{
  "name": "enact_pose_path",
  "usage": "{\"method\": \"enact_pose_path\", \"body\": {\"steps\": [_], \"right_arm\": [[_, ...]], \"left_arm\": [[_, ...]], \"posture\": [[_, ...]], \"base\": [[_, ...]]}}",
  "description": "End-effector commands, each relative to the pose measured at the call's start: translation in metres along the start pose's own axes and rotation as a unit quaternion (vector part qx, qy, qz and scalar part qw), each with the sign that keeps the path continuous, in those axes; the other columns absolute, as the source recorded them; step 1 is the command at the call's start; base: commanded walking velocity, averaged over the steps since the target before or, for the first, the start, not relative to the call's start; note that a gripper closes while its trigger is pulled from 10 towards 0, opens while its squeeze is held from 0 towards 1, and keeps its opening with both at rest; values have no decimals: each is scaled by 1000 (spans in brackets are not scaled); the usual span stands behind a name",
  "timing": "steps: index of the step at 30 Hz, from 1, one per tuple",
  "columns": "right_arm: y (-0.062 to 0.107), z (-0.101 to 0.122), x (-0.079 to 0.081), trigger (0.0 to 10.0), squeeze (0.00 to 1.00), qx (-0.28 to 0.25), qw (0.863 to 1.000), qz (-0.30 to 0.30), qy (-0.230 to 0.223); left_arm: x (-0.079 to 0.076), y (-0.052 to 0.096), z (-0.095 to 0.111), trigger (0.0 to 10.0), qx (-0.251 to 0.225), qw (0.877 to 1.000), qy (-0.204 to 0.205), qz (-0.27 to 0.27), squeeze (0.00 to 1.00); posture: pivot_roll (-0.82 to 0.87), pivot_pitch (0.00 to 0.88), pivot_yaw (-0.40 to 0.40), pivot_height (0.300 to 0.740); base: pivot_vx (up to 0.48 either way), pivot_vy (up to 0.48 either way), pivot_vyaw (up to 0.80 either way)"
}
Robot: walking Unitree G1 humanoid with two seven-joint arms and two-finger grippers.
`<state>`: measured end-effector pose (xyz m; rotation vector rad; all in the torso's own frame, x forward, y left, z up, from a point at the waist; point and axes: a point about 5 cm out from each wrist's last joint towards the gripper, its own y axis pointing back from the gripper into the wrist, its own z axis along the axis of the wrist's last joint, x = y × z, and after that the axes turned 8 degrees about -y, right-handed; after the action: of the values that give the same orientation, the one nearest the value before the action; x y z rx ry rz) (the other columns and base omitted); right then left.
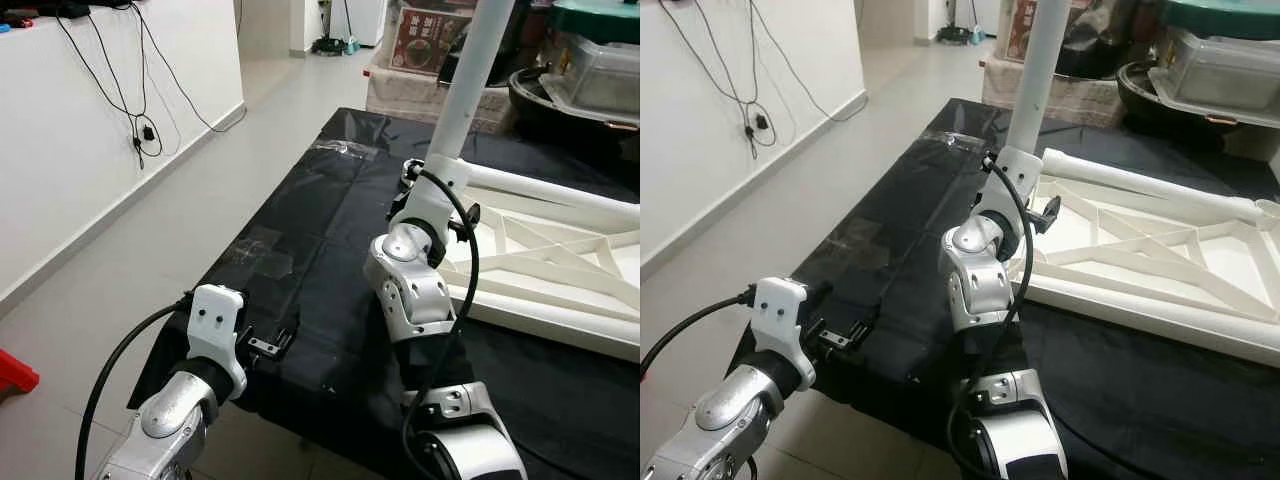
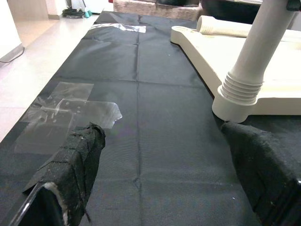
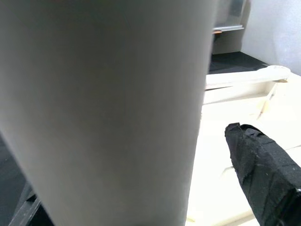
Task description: Building children table
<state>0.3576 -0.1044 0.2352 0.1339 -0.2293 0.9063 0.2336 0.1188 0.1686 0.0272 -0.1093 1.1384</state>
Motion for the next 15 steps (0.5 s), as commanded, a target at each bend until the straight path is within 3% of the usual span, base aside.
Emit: {"method": "enact_pose_path", "body": {"steps": [1,13,14,15], "right_arm": [[26,-40,0,10000,0,82,997,2,-2],[31,-40,2,10000,0,91,995,30,-7],[32,-40,1,10000,1000,91,995,32,-7],[32,-40,1,10000,1000,91,995,33,-7]], "left_arm": [[0,1,-7,10000,13,1000,0,0,0],[1,1,-7,10000,13,1000,-1,1,0],[1,1,-7,10000,14,1000,0,1,0],[1,1,-7,10000,14,1000,0,1,0]], "posture": [[156,62,-32,740],[155,70,-34,740],[155,72,-35,740],[155,72,-35,740]], "base": [[0,0,0],[0,0,0],[0,0,0],[0,0,0]]}}
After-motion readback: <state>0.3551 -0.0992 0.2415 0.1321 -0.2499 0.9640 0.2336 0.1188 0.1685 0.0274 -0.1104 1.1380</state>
